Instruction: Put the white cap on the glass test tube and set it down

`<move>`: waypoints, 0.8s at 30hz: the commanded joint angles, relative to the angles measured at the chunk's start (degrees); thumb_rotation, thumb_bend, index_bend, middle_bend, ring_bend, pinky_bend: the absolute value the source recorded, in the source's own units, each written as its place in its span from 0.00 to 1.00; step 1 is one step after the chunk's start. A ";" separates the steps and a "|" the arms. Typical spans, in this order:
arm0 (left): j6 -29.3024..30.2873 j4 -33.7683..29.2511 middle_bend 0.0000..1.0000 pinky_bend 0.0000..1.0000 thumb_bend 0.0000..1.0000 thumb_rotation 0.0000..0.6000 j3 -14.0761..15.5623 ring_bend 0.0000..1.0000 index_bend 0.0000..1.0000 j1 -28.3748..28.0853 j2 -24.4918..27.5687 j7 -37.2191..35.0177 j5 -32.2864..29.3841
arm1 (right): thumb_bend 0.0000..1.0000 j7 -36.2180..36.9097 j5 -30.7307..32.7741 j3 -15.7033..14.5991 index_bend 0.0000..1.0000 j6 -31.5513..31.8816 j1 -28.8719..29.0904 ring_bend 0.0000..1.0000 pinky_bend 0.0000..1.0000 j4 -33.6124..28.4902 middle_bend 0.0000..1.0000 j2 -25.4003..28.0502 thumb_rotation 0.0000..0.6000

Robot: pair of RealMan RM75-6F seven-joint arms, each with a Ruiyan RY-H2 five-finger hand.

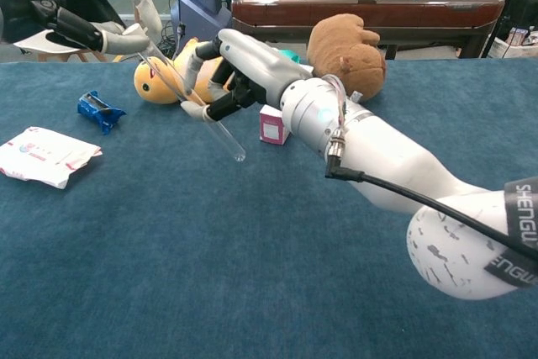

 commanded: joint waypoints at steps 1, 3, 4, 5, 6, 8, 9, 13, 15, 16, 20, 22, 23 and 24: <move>-0.32 -0.11 1.00 1.00 0.29 1.00 0.13 1.00 0.35 -0.09 0.50 -0.01 0.32 | 0.63 -0.42 0.12 -0.22 0.66 -0.40 -0.06 1.00 1.00 -0.25 0.88 0.42 1.00; -0.66 -0.22 1.00 1.00 0.29 1.00 0.20 1.00 0.29 -0.15 0.99 -0.06 0.43 | 0.63 -0.91 0.18 -0.47 0.67 -0.76 -0.16 1.00 1.00 -0.49 0.88 0.94 1.00; -0.74 -0.28 1.00 1.00 0.29 1.00 0.20 1.00 0.27 -0.14 1.23 -0.11 0.48 | 0.63 -1.19 0.27 -0.60 0.67 -0.99 -0.24 1.00 1.00 -0.74 0.88 1.28 1.00; -0.77 -0.34 1.00 1.00 0.29 1.00 0.19 1.00 0.26 -0.09 1.53 -0.21 0.51 | 0.63 -1.69 0.46 -0.81 0.67 -1.48 -0.36 1.00 1.00 -1.26 0.88 1.92 1.00; -0.80 -0.37 1.00 1.00 0.29 1.00 0.19 1.00 0.25 -0.05 1.75 -0.30 0.52 | 0.63 -2.21 0.68 -0.96 0.67 -1.98 -0.44 1.00 1.00 -1.80 0.88 2.56 1.00; -0.83 -0.41 1.00 1.00 0.29 1.00 0.24 1.00 0.24 0.11 2.30 -0.50 0.55 | 0.63 -3.99 1.41 -1.41 0.67 -3.68 -0.60 1.00 1.00 -3.67 0.88 4.67 1.00; -0.86 -0.40 1.00 1.00 0.29 1.00 0.28 1.00 0.24 0.17 2.53 -0.52 0.55 | 0.63 -5.06 1.77 -1.61 0.68 -4.46 -0.64 1.00 1.00 -4.61 0.88 5.78 1.00; -1.04 -0.11 1.00 1.00 0.29 1.00 0.79 1.00 0.24 0.50 3.36 -0.20 0.70 | 0.63 -10.52 4.27 -2.50 0.68 -8.09 -0.93 1.00 1.00 -9.66 0.88 11.41 1.00; -0.95 0.12 1.00 1.00 0.29 1.00 1.01 1.00 0.24 0.67 3.56 0.10 0.76 | 0.63 -13.18 5.67 -3.00 0.68 -9.80 -0.86 1.00 1.00 -11.41 0.88 13.73 1.00; -0.86 0.25 1.00 1.00 0.29 1.00 1.14 1.00 0.24 0.80 3.66 0.29 0.74 | 0.63 -14.99 6.79 -3.39 0.68 -11.28 -0.67 1.00 1.00 -12.50 0.88 15.34 1.00; -0.81 0.44 1.00 1.00 0.29 1.00 1.40 1.00 0.24 1.15 4.03 0.59 0.37 | 0.63 -20.85 10.48 -4.57 0.68 -14.63 0.32 1.00 1.00 -14.81 0.88 19.25 1.00; -0.77 0.54 1.00 1.00 0.29 1.00 1.47 1.00 0.24 1.24 4.05 0.81 0.24 | 0.63 -22.87 11.86 -5.10 0.69 -15.16 0.68 1.00 1.00 -15.09 0.88 19.89 1.00; -0.75 0.57 1.00 1.00 0.29 1.00 1.54 1.00 0.24 1.28 4.05 0.94 0.21 | 0.63 -23.68 12.58 -5.39 0.69 -15.43 0.84 1.00 1.00 -15.03 0.88 20.00 1.00; -0.73 0.59 1.00 1.00 0.29 1.00 1.66 1.00 0.24 1.34 4.06 1.14 0.23 | 0.63 -24.49 13.54 -5.76 0.69 -15.82 1.06 1.00 1.00 -14.83 0.88 20.00 1.00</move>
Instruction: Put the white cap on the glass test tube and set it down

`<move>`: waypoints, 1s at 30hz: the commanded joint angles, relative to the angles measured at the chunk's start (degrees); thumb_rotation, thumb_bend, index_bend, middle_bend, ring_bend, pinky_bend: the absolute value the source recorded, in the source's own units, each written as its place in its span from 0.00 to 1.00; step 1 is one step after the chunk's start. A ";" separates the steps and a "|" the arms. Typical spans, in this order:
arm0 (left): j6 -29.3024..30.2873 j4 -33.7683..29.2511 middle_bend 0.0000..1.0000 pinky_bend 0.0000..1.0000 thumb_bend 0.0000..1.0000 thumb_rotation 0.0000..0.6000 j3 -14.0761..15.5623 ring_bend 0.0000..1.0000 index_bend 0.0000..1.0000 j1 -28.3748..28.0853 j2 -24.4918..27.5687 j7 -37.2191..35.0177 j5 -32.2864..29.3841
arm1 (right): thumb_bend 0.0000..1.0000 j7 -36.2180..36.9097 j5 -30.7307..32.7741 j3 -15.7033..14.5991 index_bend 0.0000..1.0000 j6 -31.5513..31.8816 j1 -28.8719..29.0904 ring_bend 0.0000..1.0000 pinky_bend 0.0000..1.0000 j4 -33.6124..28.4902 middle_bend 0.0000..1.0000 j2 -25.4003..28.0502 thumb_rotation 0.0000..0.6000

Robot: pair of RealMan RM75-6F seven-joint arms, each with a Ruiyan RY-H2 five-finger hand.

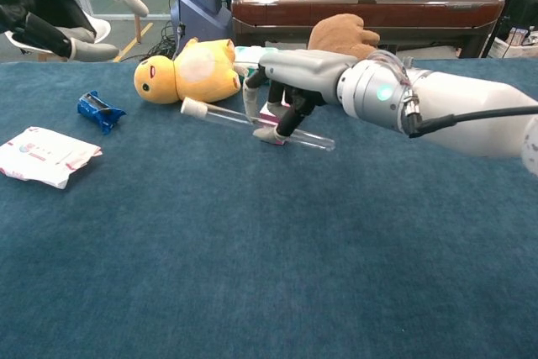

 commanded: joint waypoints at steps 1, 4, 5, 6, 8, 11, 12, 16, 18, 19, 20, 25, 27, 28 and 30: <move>0.04 0.07 1.00 1.00 0.29 1.00 0.23 1.00 0.24 0.13 0.01 0.39 0.00 | 0.63 -2.86 3.16 -1.44 0.69 -1.79 0.88 1.00 1.00 -0.35 0.88 1.00 1.00; 0.14 0.04 1.00 1.00 0.29 1.00 0.47 1.00 0.24 0.31 0.07 0.86 0.03 | 0.63 -3.77 4.80 -2.35 0.69 -2.62 1.36 1.00 1.00 1.18 0.88 0.11 1.00; 0.18 0.01 1.00 1.00 0.29 1.00 0.54 1.00 0.24 0.37 0.09 0.94 0.02 | 0.63 -4.07 5.08 -2.64 0.69 -2.74 1.52 1.00 1.00 1.77 0.88 -0.24 1.00; 0.24 -0.05 1.00 1.00 0.29 1.00 0.61 1.00 0.24 0.46 0.09 1.00 -0.01 | 0.63 -4.48 5.38 -2.99 0.69 -2.86 1.75 1.00 1.00 2.57 0.88 -0.80 1.00; 0.23 -0.10 1.00 1.00 0.29 1.00 0.75 1.00 0.24 0.58 0.09 1.08 -0.04 | 0.63 -4.83 5.50 -3.40 0.69 -2.80 2.11 1.00 1.00 3.90 0.88 -1.94 1.00; 0.33 -0.07 1.00 1.00 0.29 1.00 0.95 1.00 0.24 0.75 -0.08 1.23 -0.01 | 0.63 -4.78 5.43 -3.74 0.69 -2.60 2.39 1.00 1.00 5.76 0.88 -3.49 1.00; 0.36 -0.09 1.00 1.00 0.29 1.00 1.03 1.00 0.24 0.83 -0.15 1.22 -0.01 | 0.63 -4.82 5.32 -3.98 0.69 -2.54 2.49 1.00 1.00 6.62 0.88 -4.15 1.00; 0.60 -0.10 1.00 1.00 0.29 1.00 1.26 1.00 0.24 1.08 -0.31 1.27 0.26 | 0.63 -4.11 4.53 -4.68 0.69 -2.28 2.48 1.00 1.00 9.37 0.88 -6.50 1.00; 0.78 -0.14 1.00 1.00 0.29 1.00 1.34 1.00 0.24 1.25 -0.31 1.21 0.39 | 0.63 -3.25 3.68 -4.93 0.69 -1.79 2.27 1.00 1.00 10.90 0.88 -7.74 1.00; 0.86 -0.17 1.00 1.00 0.29 1.00 1.36 1.00 0.24 1.32 -0.31 1.17 0.43 | 0.63 -2.68 3.38 -4.98 0.69 -1.68 2.13 1.00 1.00 11.50 0.88 -8.20 1.00; 0.94 -0.20 1.00 1.00 0.29 1.00 1.41 1.00 0.24 1.42 -0.28 1.16 0.49 | 0.63 -1.92 3.07 -5.00 0.69 -1.66 1.97 1.00 1.00 12.26 0.88 -8.74 1.00; 0.97 -0.29 1.00 1.00 0.29 1.00 1.64 1.00 0.24 1.68 -0.22 1.24 0.47 | 0.63 -0.75 2.45 -5.15 0.69 -2.09 1.85 1.00 1.00 15.11 0.88 -10.38 1.00; 0.96 -0.31 1.00 1.00 0.29 1.00 1.71 1.00 0.24 1.75 -0.29 1.28 0.48 | 0.63 -0.81 2.87 -4.99 0.68 -2.67 1.96 1.00 1.00 15.87 0.87 -10.79 1.00; 0.97 -0.31 1.00 1.00 0.29 1.00 1.72 1.00 0.24 1.78 -0.32 1.27 0.49 | 0.62 -1.06 3.21 -4.91 0.68 -2.98 2.05 1.00 1.00 16.09 0.86 -10.87 1.00; 0.98 -0.30 1.00 1.00 0.29 1.00 1.77 1.00 0.24 1.83 -0.36 1.30 0.53 | 0.57 -1.65 3.88 -4.69 0.64 -3.32 2.19 0.99 1.00 16.34 0.85 -11.04 1.00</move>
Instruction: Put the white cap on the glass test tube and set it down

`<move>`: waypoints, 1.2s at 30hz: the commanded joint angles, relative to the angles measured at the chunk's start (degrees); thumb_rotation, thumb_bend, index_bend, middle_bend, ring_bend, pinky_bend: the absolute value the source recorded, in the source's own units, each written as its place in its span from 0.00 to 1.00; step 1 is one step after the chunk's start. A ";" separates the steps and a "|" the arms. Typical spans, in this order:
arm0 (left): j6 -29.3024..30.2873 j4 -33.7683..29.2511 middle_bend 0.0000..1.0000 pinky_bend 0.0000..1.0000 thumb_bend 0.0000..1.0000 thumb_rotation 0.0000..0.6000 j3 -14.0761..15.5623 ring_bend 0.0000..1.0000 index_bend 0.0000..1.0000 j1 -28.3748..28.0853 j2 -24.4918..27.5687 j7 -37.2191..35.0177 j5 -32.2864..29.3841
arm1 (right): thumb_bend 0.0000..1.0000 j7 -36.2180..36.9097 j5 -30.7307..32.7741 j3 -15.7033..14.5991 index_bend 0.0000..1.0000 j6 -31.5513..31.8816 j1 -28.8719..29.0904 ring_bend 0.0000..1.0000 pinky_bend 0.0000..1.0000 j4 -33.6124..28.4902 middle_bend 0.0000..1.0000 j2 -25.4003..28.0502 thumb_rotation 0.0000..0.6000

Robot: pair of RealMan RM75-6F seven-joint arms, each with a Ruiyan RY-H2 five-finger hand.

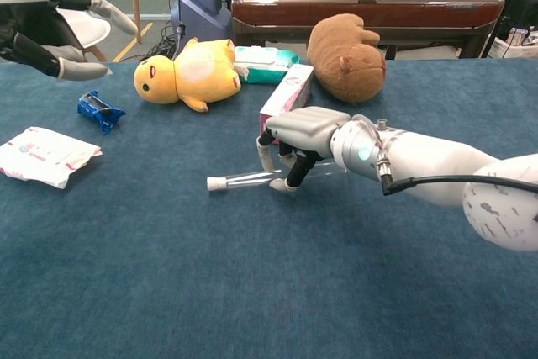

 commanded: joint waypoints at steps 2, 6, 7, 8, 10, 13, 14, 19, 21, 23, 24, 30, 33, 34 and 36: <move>-0.04 0.07 1.00 1.00 0.29 1.00 0.05 1.00 0.24 0.06 -0.08 -0.01 0.00 | 0.52 -1.18 1.50 0.36 0.61 -0.84 0.24 0.99 1.00 0.38 0.84 -0.33 1.00; -0.14 0.16 1.00 1.00 0.29 1.00 0.18 1.00 0.25 0.16 -0.16 0.03 -0.04 | 0.45 -1.89 2.79 0.49 0.57 -1.46 0.25 0.98 1.00 0.41 0.83 -0.44 1.00; -0.17 0.18 1.00 1.00 0.29 1.00 0.19 1.00 0.25 0.18 -0.14 0.04 -0.06 | 0.42 -2.03 3.01 0.53 0.54 -1.53 0.25 0.97 1.00 0.30 0.82 -0.38 1.00; -0.20 0.21 1.00 1.00 0.29 1.00 0.19 1.00 0.25 0.19 -0.12 0.06 -0.09 | 0.38 -2.23 3.25 0.64 0.52 -1.43 0.24 0.97 1.00 0.11 0.82 -0.28 1.00; -0.19 0.25 1.00 1.00 0.29 1.00 0.14 1.00 0.25 0.21 -0.10 0.04 -0.14 | 0.32 -2.34 3.69 0.89 0.46 -1.40 0.22 0.97 1.00 -0.27 0.82 -0.08 1.00; -0.07 0.28 1.00 1.00 0.29 1.00 0.04 1.00 0.25 0.25 -0.32 -0.11 -0.14 | 0.24 -2.85 4.28 1.07 0.39 -1.37 0.31 0.97 1.00 -0.93 0.82 0.27 1.00; -0.06 0.30 1.00 1.00 0.29 1.00 0.08 1.00 0.25 0.26 -0.46 -0.14 -0.09 | 0.22 -2.97 4.42 1.13 0.37 -1.26 0.31 0.97 1.00 -1.20 0.82 0.32 1.00; -0.08 0.49 1.00 1.00 0.29 1.00 0.12 1.00 0.25 0.24 -0.79 -0.02 0.04 | 0.19 -2.77 4.58 1.74 0.34 -0.40 0.23 0.96 1.00 -2.44 0.81 0.86 1.00; 0.24 0.58 1.00 1.00 0.29 1.00 0.02 1.00 0.25 0.41 -0.67 0.05 -0.04 | 0.18 -1.84 4.25 2.56 0.34 0.56 -0.13 0.96 1.00 -3.90 0.81 2.13 1.00; 0.66 0.73 1.00 1.00 0.29 1.00 -0.15 1.00 0.25 0.77 -0.36 -0.11 -0.42 | 0.18 -1.17 3.51 3.29 0.34 2.23 -0.88 0.96 1.00 -6.41 0.81 4.67 1.00; 0.84 0.84 1.00 1.00 0.29 1.00 -0.23 1.00 0.25 0.96 -0.19 -0.26 -0.67 | 0.18 -1.07 3.24 3.52 0.34 3.14 -1.38 0.96 1.00 -7.83 0.81 6.10 1.00; 2.77 3.09 0.99 0.99 0.29 1.00 -0.43 0.94 0.26 2.83 0.73 -0.16 -2.51 | 0.19 -1.21 1.43 3.79 0.35 11.29 -7.02 0.94 1.00 -19.67 0.80 17.64 1.00; 3.39 3.89 0.94 0.93 0.29 1.00 -0.15 0.85 0.28 3.85 1.31 0.96 -3.81 | 0.23 -2.15 1.05 3.10 0.37 14.45 -9.80 0.89 1.00 -24.68 0.78 22.90 1.00; 3.88 4.42 0.91 0.90 0.29 1.00 0.16 0.81 0.29 4.54 1.68 1.77 -4.46 | 0.24 -2.59 0.95 2.77 0.37 16.33 -11.35 0.88 1.00 -26.64 0.77 25.40 1.00; 5.45 5.28 0.85 0.85 0.29 1.00 0.67 0.74 0.30 5.93 1.86 3.31 -5.26 | 0.26 -2.67 0.14 1.71 0.39 19.03 -14.13 0.84 1.00 -30.02 0.75 29.63 1.00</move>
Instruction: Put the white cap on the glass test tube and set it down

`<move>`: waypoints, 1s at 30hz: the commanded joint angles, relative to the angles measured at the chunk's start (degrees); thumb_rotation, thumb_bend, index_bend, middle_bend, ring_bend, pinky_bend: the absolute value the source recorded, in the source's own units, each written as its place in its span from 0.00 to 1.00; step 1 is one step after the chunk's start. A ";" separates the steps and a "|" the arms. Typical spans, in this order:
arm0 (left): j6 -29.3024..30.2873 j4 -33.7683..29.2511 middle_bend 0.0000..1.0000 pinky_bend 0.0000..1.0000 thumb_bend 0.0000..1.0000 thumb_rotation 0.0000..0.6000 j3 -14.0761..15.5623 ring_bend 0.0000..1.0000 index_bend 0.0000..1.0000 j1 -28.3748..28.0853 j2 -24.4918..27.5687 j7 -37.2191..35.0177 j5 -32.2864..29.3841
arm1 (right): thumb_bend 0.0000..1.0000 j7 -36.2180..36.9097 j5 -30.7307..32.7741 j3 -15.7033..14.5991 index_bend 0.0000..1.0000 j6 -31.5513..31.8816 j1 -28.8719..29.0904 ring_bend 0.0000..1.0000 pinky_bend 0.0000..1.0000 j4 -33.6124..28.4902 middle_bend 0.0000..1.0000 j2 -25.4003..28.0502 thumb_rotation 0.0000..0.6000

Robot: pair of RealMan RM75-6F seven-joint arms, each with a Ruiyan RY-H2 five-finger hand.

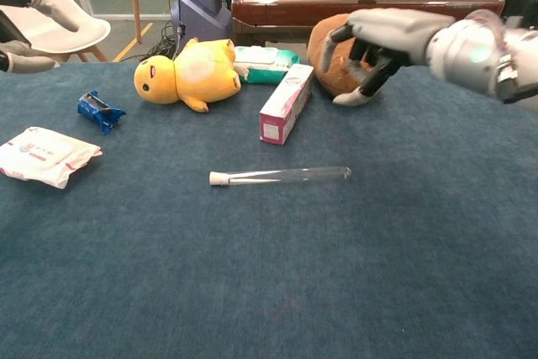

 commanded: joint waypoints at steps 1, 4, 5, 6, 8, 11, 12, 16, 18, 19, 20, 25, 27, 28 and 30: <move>2.74 1.65 0.81 0.81 0.29 1.00 1.01 0.71 0.31 2.63 0.54 2.61 -1.69 | 0.27 -0.53 -1.97 -2.05 0.40 6.95 -6.74 0.81 0.98 -7.84 0.73 9.19 1.00; 5.89 2.98 0.71 0.73 0.29 1.00 1.70 0.64 0.31 5.07 0.01 4.15 -2.43 | 0.30 0.67 -3.82 -3.84 0.41 10.68 -10.77 0.76 0.93 -10.44 0.69 13.47 1.00; 7.04 3.53 0.69 0.71 0.29 1.00 1.92 0.63 0.31 5.84 -0.36 4.63 -2.50 | 0.31 1.29 -4.39 -4.34 0.42 11.68 -11.93 0.74 0.92 -10.98 0.68 14.47 1.00; 8.25 4.07 0.68 0.70 0.29 1.00 2.12 0.62 0.31 6.61 -0.77 5.19 -2.52 | 0.31 2.01 -4.92 -4.79 0.42 12.67 -13.07 0.71 0.89 -11.43 0.67 15.35 1.00; 10.66 5.08 0.65 0.67 0.29 1.00 2.59 0.59 0.31 8.10 -1.57 6.43 -2.26 | 0.32 3.36 -6.25 -5.67 0.42 14.62 -15.19 0.66 0.82 -11.97 0.65 16.82 1.00; 15.40 6.43 0.63 0.63 0.29 1.00 3.27 0.57 0.31 10.79 -3.02 8.52 -1.25 | 0.32 5.22 -9.67 -7.48 0.42 18.51 -18.86 0.59 0.73 -12.02 0.62 18.69 1.00; 16.57 6.66 0.63 0.63 0.29 1.00 3.47 0.56 0.31 11.51 -3.36 8.93 -0.92 | 0.32 5.64 -10.55 -7.96 0.42 19.64 -19.88 0.58 0.72 -11.97 0.62 19.07 1.00; 20.69 6.29 0.63 0.61 0.29 1.00 4.43 0.56 0.31 14.50 -4.11 10.54 0.28 | 0.32 6.97 -13.66 -9.82 0.42 24.22 -24.14 0.57 0.72 -12.44 0.61 20.49 1.00; 22.65 5.82 0.63 0.60 0.29 1.00 5.19 0.56 0.31 15.99 -4.45 11.72 1.28 | 0.32 7.43 -14.78 -10.72 0.42 26.02 -26.17 0.57 0.72 -12.75 0.61 21.16 1.00; 23.63 5.46 0.63 0.60 0.29 1.00 5.69 0.56 0.31 16.81 -4.65 12.39 1.84 | 0.32 7.71 -15.12 -11.17 0.42 26.78 -27.25 0.57 0.72 -13.07 0.61 21.54 1.00; 24.29 5.14 0.63 0.60 0.29 1.00 6.10 0.56 0.31 17.41 -4.80 12.93 2.28 | 0.32 7.95 -15.28 -11.50 0.42 27.25 -28.04 0.57 0.72 -13.33 0.61 21.80 1.00; 27.19 3.95 0.62 0.58 0.29 1.00 7.58 0.55 0.31 20.29 -5.84 15.66 3.81 | 0.32 9.67 -15.90 -12.45 0.42 29.58 -31.78 0.56 0.71 -14.19 0.61 22.01 1.00; 27.48 3.46 0.62 0.57 0.29 1.00 7.81 0.55 0.31 20.79 -5.85 16.22 4.32 | 0.32 9.96 -16.23 -12.48 0.42 30.08 -32.59 0.56 0.71 -13.88 0.61 21.77 1.00; 27.62 3.22 0.62 0.57 0.29 1.00 7.89 0.55 0.31 20.97 -5.82 16.50 4.68 | 0.32 10.07 -16.53 -12.53 0.42 30.23 -32.92 0.56 0.71 -13.71 0.61 21.64 1.00; 27.96 2.44 0.62 0.56 0.29 1.00 8.16 0.55 0.31 21.35 -5.66 17.29 5.71 | 0.32 10.34 -17.26 -12.64 0.42 30.58 -33.64 0.56 0.71 -13.65 0.61 21.42 1.00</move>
